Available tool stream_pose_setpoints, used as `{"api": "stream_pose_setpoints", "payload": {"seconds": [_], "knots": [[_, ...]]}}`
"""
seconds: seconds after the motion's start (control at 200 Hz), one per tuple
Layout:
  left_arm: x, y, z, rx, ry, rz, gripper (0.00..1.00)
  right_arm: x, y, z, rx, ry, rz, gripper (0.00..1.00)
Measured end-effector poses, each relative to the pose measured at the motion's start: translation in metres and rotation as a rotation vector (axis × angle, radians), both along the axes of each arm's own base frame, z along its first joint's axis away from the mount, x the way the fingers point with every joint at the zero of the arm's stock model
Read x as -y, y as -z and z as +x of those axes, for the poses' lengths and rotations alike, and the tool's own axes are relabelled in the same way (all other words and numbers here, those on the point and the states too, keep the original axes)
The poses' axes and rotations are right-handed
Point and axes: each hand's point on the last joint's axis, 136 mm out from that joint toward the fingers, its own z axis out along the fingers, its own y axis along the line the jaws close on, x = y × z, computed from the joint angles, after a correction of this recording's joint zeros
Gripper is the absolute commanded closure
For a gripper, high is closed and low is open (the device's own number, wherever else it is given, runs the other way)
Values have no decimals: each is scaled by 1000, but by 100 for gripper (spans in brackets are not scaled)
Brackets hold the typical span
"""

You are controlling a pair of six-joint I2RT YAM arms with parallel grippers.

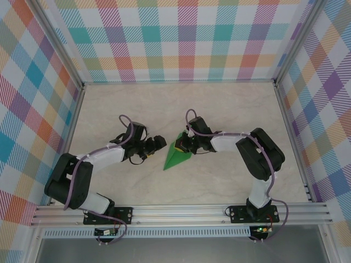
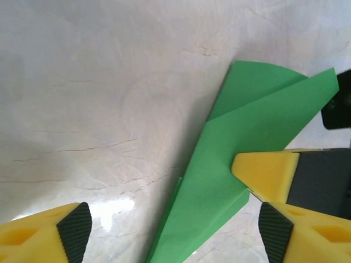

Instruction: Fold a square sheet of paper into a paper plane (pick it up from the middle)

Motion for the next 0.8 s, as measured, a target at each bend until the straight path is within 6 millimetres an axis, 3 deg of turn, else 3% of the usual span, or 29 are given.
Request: {"api": "stream_pose_setpoints", "payload": {"seconds": [0.12, 0.37, 0.55, 0.7, 0.8], "knots": [[-5, -13, -1, -9, 5, -58, 0, 1, -29, 9, 46, -8, 76, 94], [8, -50, -6, -8, 51, -234, 0, -1, -100, 35, 146, -63, 284, 94], [26, -84, -5, 15, 100, -401, 0, -7, -144, 41, 180, -118, 402, 93], [35, -112, -1, 67, 131, -498, 3, -13, -165, 36, 182, -166, 472, 93], [38, -129, 1, 110, 144, -544, 12, -14, -168, 32, 162, -183, 493, 93]]}}
